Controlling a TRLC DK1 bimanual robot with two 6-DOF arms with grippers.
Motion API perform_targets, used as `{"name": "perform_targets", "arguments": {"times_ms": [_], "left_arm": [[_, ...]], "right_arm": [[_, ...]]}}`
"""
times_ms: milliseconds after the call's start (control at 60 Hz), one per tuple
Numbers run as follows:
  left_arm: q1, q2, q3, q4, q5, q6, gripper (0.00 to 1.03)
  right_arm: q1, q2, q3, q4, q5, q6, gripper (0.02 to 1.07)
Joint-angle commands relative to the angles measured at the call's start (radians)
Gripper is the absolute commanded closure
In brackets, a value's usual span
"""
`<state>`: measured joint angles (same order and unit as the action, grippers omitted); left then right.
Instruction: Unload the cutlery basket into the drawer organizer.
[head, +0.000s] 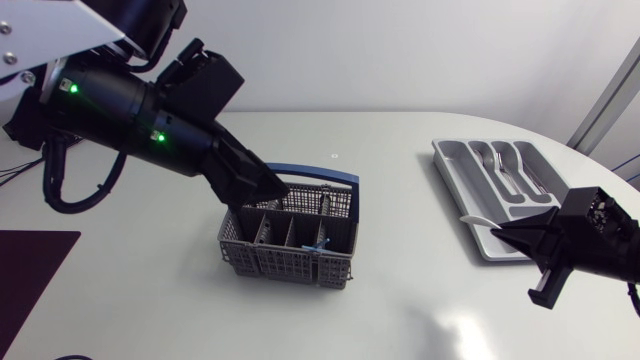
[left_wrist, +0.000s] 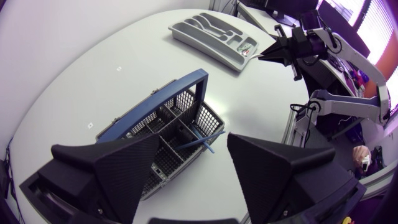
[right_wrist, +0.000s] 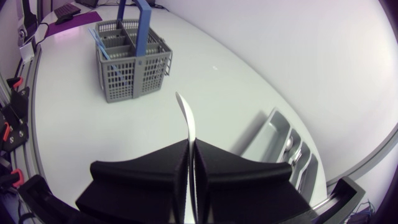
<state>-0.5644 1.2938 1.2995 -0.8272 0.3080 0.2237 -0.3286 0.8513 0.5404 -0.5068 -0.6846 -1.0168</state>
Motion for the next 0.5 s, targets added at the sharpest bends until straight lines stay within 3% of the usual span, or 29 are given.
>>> {"name": "perform_targets", "arguments": {"times_ms": [0,167,483], "left_arm": [[0.006,-0.019,-0.034,0.007,-0.007,0.028,0.26],[0.003,-0.027,-0.051,0.007,-0.027,0.045,0.26],[-0.003,-0.033,-0.078,0.007,-0.066,0.08,0.23]], "right_arm": [[-0.098,0.101,0.05,-0.015,-0.035,-0.131,1.01],[-0.268,0.35,0.202,-0.064,-0.07,-0.307,1.01],[-0.455,0.836,0.592,-0.342,-0.044,-0.704,1.01]]}}
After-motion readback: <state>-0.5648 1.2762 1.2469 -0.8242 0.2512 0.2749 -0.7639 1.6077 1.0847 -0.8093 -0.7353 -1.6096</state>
